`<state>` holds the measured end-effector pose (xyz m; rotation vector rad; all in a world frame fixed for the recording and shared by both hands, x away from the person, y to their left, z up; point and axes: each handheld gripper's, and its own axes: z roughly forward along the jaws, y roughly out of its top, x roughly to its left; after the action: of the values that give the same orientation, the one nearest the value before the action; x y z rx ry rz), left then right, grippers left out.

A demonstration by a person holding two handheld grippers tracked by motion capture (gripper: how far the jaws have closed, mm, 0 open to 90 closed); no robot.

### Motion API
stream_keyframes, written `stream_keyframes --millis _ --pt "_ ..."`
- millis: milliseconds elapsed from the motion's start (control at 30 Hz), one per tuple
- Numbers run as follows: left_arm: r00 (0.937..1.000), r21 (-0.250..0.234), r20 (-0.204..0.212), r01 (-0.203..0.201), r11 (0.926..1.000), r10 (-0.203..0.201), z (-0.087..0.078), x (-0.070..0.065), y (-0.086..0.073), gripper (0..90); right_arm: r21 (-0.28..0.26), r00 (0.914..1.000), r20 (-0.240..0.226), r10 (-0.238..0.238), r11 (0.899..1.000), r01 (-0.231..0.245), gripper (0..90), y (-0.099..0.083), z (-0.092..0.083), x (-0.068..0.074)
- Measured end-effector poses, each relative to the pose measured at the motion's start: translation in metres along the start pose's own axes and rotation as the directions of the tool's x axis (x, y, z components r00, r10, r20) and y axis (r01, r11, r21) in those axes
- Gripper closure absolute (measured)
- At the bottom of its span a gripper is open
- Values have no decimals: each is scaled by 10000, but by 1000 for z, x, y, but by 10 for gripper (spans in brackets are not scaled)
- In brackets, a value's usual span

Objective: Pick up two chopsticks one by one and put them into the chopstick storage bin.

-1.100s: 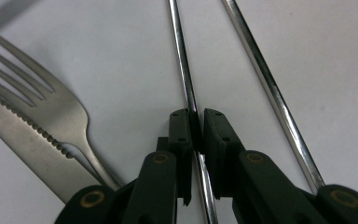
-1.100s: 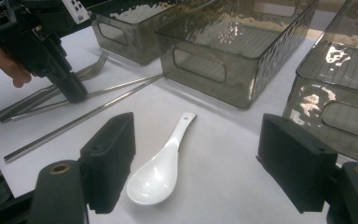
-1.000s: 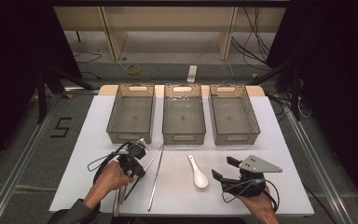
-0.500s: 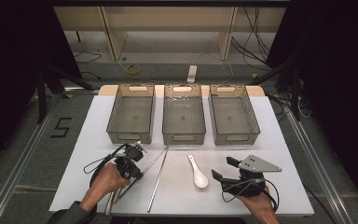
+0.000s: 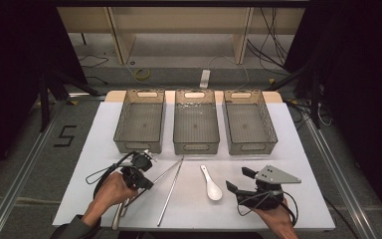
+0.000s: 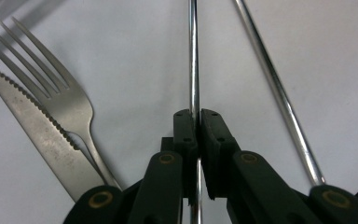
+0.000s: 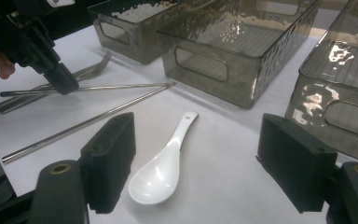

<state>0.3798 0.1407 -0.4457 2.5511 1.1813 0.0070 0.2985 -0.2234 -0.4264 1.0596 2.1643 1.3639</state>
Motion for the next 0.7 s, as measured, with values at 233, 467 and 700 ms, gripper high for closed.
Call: stream_keyframes --millis 233,467,700 --pt "9997 -503 189 -172 9986 182 -12 -2 -1 852 14 10000 16 17 10000 -17 286 0 0 0" --pt "9986 -1143 368 -335 9929 379 -31 -3 0 852 27 10000 13 17 10000 -17 288 0 0 0" --pt "9950 -2272 935 -135 9738 356 -54 -1 4 852 29 10000 -13 95 10000 -95 288 0 -1 -1"
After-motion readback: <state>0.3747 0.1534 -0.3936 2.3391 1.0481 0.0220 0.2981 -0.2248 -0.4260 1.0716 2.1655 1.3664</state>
